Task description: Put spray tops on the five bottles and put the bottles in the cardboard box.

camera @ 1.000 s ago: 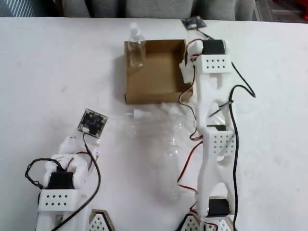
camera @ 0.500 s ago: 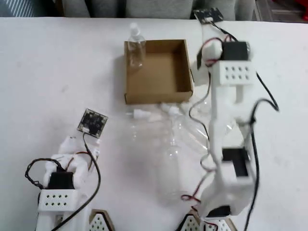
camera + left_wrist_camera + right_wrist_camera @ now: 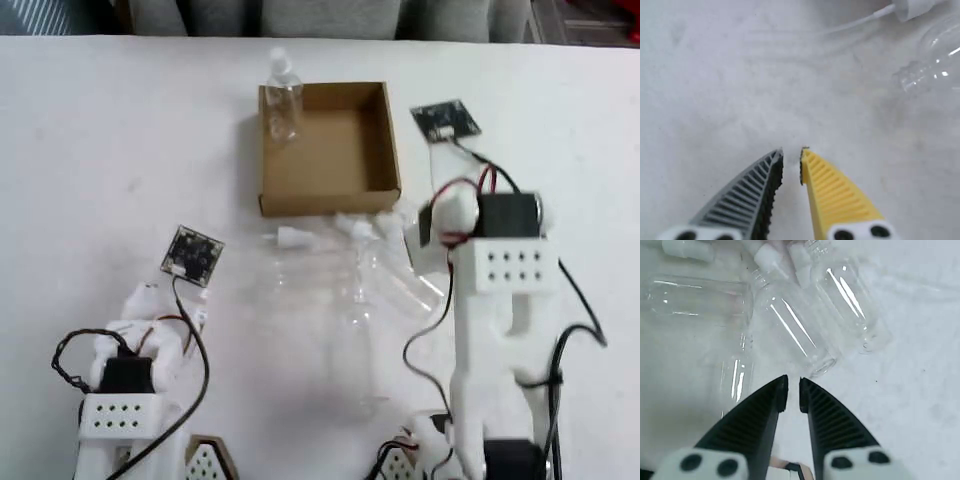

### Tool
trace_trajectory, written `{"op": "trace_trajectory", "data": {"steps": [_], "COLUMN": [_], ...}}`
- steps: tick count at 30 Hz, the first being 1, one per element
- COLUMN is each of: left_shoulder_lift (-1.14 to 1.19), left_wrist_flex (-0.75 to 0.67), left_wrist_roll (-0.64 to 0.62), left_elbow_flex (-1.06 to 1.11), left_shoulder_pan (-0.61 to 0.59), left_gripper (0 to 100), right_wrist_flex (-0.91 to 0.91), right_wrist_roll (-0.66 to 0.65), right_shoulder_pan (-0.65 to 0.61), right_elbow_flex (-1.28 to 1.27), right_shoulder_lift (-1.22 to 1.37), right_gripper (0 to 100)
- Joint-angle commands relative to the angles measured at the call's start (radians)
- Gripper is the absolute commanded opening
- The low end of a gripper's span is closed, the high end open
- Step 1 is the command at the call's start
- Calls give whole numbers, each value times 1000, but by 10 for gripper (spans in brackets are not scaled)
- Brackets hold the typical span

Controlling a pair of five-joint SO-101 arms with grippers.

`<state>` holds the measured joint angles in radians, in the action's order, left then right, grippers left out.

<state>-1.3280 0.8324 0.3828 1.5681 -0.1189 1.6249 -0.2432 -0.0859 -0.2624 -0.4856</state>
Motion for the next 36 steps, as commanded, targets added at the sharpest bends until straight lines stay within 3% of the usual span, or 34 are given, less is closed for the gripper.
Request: {"op": "trace_trajectory", "data": {"steps": [1,16,22,27,31,36], "left_shoulder_lift": [-19,-21,-21,-21,-18,-12], "left_wrist_flex": [2,2,8,77,207,218], "left_wrist_roll": [9,9,2,-118,-206,-210], "left_elbow_flex": [-5,9,2,-114,-267,-384], "left_shoulder_pan": [-8,-2,42,74,166,355], "left_gripper": [80,82,82,83,83,83], "right_wrist_flex": [-154,-725,-782,-800,-845,-852], "right_wrist_roll": [9,3,9,2,2,2], "right_shoulder_pan": [10,21,249,295,298,298], "right_elbow_flex": [-166,-885,-930,-965,-964,-964], "right_shoulder_lift": [-147,-510,-499,-437,-384,-361], "right_gripper": [17,20,20,21,21,21]}}
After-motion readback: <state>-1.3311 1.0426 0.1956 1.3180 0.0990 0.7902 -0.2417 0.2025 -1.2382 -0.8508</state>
